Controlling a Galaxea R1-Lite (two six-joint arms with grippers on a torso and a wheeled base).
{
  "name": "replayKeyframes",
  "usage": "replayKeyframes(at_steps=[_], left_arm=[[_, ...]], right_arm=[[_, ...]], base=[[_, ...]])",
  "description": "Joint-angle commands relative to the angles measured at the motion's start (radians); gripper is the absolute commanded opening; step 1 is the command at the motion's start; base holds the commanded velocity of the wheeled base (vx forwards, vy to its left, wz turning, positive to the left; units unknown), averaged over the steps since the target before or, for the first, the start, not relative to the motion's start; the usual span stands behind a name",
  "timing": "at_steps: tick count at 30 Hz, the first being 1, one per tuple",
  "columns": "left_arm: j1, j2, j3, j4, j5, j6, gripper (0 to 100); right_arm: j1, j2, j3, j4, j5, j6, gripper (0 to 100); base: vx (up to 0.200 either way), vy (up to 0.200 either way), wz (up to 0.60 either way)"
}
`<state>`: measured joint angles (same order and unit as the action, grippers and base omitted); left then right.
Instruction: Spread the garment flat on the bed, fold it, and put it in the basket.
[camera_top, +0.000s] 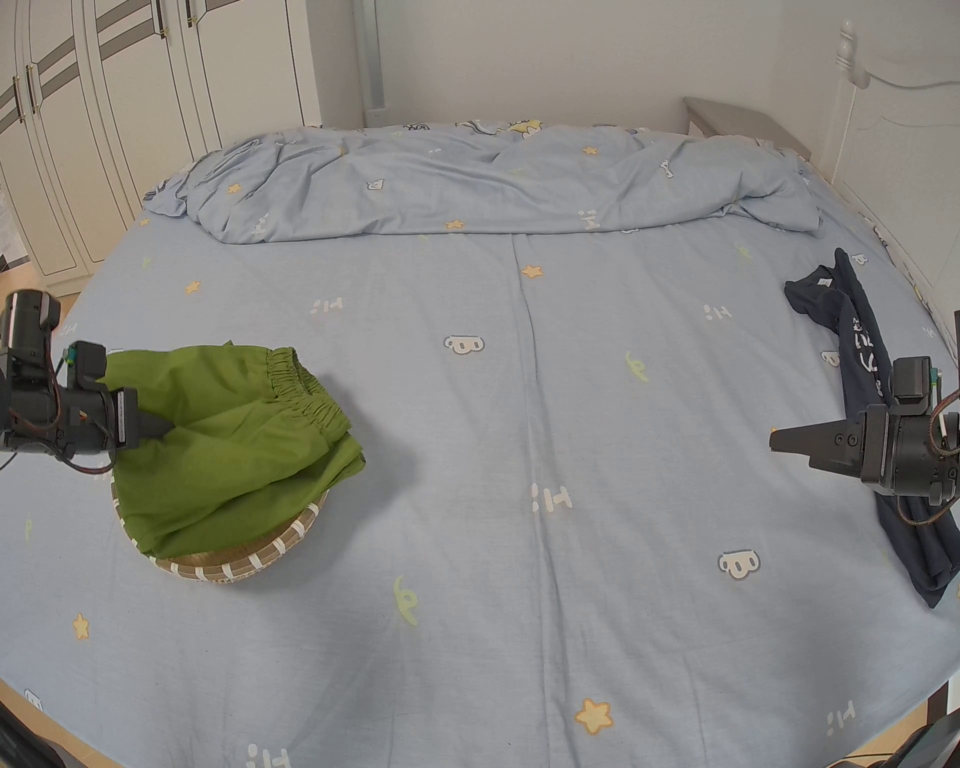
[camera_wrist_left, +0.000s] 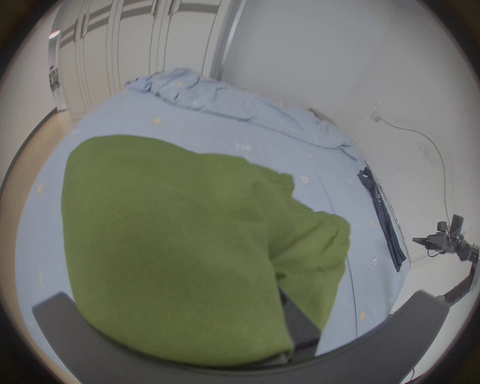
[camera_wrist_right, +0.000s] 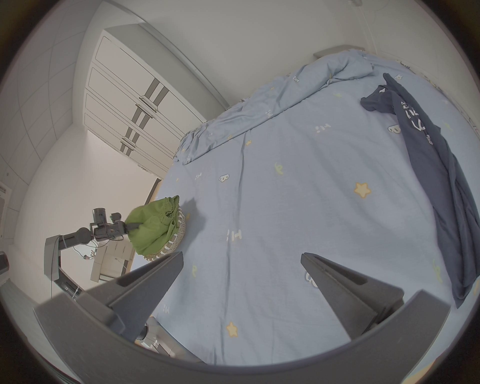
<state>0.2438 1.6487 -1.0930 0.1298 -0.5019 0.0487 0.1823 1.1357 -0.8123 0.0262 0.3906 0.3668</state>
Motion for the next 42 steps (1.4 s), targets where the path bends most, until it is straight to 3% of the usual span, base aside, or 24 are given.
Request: replayKeyframes(at_steps=[1,12,20,21,42], left_arm=[[0.034,0.123,0.061,0.016,0.01,-0.003,0],[0.009,0.364,0.051,0.021,0.137,-0.001,0],[-0.011,0.279,0.068,0.027,0.146,-0.003,0],[-0.014,0.249,0.074,0.028,0.144,-0.004,100],[-0.024,-0.357,0.217,0.03,0.143,0.002,100]], right_arm=[[0.0,-0.004,-0.002,0.0,0.001,0.001,100],[0.0,0.002,0.002,0.0,0.001,0.0,100],[-0.001,-0.002,0.001,-0.002,0.001,0.0,100],[-0.001,-0.002,0.001,-0.002,0.001,0.0,100],[-0.009,-0.088,0.001,0.003,0.001,-0.012,100]], base=[[0.0,0.0,0.0],[0.0,0.0,0.0],[0.0,0.0,0.0],[0.0,0.0,0.0],[0.0,0.0,0.0]])
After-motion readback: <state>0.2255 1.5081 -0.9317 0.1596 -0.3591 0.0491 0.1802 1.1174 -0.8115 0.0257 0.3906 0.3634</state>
